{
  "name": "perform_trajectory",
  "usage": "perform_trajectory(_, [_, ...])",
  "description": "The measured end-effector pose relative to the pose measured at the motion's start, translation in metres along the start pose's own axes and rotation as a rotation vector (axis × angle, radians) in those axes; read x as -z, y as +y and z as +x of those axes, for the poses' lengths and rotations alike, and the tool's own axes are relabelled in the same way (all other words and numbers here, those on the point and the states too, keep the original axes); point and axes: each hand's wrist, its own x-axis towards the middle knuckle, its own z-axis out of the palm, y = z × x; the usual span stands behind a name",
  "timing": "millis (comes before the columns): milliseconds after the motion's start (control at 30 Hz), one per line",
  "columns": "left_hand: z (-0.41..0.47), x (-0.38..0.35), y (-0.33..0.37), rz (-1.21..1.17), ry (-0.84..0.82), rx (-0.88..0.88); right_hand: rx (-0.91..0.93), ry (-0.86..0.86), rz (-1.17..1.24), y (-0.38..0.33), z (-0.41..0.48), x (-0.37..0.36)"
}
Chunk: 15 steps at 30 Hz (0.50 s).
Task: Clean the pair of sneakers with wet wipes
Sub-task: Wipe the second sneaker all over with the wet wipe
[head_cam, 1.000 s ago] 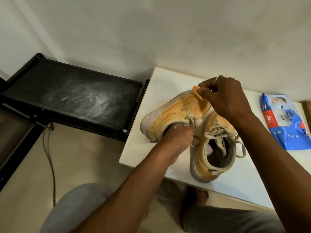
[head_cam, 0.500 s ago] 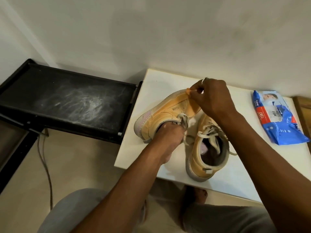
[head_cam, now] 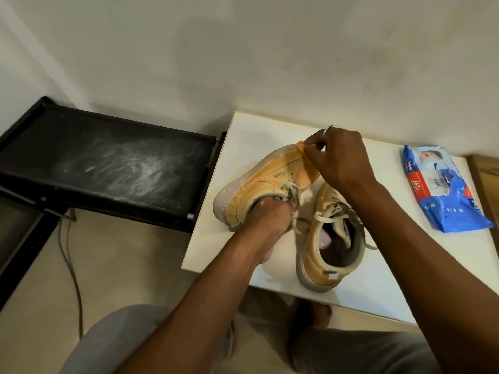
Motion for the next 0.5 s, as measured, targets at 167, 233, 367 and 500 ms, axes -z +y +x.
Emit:
perform_trajectory(167, [-0.003, -0.002, 0.002, 0.013, -0.019, -0.01, 0.112, -0.124, 0.049, -0.015, -0.01, -0.008])
perform_trajectory(233, [-0.003, -0.002, 0.002, 0.013, -0.018, -0.009, 0.154, -0.162, 0.045, -0.018, -0.01, -0.01])
perform_trajectory(367, [0.001, -0.002, 0.002, -0.005, 0.0, 0.013, 0.059, -0.037, 0.003, -0.002, -0.001, -0.003])
perform_trajectory(500, [0.0, 0.0, 0.002, -0.052, -0.005, 0.021, -0.028, 0.045, -0.039, 0.015, 0.003, 0.007])
